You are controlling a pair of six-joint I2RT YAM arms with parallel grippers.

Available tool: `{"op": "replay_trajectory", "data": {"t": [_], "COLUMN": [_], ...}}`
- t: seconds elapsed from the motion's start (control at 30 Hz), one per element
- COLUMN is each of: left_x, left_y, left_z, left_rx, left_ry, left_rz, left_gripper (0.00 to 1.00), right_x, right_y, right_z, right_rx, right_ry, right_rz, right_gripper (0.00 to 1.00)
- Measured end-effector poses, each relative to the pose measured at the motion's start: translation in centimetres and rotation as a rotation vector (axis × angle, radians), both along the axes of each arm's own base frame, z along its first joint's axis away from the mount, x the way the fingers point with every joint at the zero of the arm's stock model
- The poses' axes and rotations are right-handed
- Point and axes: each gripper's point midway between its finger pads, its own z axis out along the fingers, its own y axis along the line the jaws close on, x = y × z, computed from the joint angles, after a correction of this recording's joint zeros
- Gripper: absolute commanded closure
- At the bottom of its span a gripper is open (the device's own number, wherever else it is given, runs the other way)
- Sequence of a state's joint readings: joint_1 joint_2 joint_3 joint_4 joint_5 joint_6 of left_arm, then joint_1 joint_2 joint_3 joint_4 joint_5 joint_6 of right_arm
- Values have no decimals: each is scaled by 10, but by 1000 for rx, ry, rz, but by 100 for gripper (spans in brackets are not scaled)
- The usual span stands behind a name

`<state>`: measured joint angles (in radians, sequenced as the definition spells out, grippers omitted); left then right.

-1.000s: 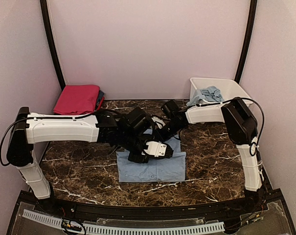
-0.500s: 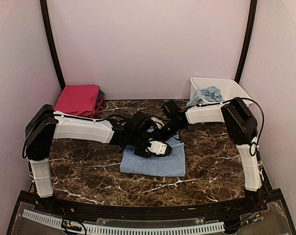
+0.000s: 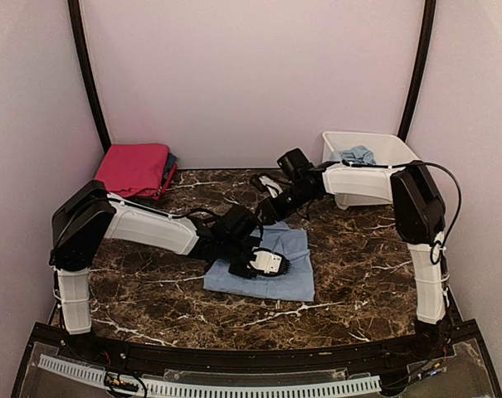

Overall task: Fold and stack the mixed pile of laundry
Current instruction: Fold the 2/3-rectangle-folded shirt at the center of the board.

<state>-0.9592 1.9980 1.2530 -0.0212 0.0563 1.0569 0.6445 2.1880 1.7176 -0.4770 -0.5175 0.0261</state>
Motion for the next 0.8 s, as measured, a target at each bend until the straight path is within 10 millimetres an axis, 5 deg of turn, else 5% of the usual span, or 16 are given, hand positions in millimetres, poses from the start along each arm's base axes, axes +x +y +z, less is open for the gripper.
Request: {"op": "replay_trajectory", "data": {"t": [0.2, 0.4, 0.7, 0.8], "left_x": [-51, -109, -97, -89], "left_y": [-16, -12, -2, 0], "left_z": [-3, 8, 28, 33], "left_rx": [1, 37, 84, 82], "left_ry": [84, 245, 284, 285], "left_rz": [-48, -98, -27, -9], "left_gripper": [94, 90, 66, 65], "right_x": [4, -2, -37, -47], "right_y": [-4, -4, -31, -38], "right_z": [34, 20, -34, -39], "right_rx": [37, 22, -81, -99], "right_ry": [-59, -29, 99, 120], "right_rz": [3, 28, 36, 39], "right_gripper": [60, 65, 61, 61]}}
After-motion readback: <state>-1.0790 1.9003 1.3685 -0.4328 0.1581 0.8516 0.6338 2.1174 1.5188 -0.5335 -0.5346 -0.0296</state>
